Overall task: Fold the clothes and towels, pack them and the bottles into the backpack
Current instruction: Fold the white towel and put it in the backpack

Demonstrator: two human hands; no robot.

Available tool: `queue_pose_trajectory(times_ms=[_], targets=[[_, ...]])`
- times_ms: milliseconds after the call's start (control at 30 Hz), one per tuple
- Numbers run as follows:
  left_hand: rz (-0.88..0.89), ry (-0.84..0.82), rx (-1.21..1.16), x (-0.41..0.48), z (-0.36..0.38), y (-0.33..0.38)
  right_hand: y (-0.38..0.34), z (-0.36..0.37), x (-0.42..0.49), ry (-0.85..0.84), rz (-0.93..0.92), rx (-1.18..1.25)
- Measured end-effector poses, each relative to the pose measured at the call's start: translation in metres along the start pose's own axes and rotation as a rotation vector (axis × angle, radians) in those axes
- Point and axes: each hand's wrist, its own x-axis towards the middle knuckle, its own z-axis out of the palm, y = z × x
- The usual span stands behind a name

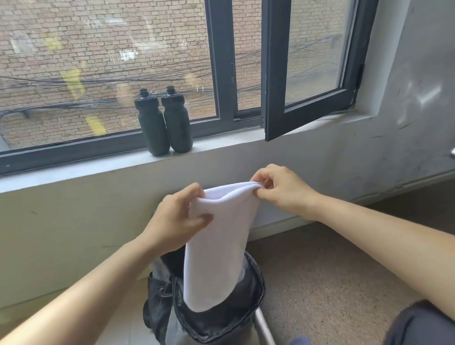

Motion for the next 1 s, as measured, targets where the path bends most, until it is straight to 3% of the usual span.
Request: queue_pose_trajectory(times_ms=[133,333,500,700,1000], targets=[[-0.114,0.064,-0.321,-0.002,-0.006,0.006,-0.004,0.001,0.002,-0.114,0.155,0.5],[-0.319,-0.036,-0.648,-0.003,-0.012,0.021,-0.018,0.002,0.001,-0.2,0.194,0.859],[-0.361,-0.012,-0.899,0.0,-0.013,0.034,-0.022,-0.003,-0.005,-0.314,0.137,0.882],[-0.457,0.025,-1.114,0.002,-0.021,0.04,-0.012,0.019,-0.018,-0.573,0.134,0.662],[-0.609,0.171,-1.16,0.006,-0.026,0.032,-0.024,0.016,-0.021,-0.498,0.253,0.74]])
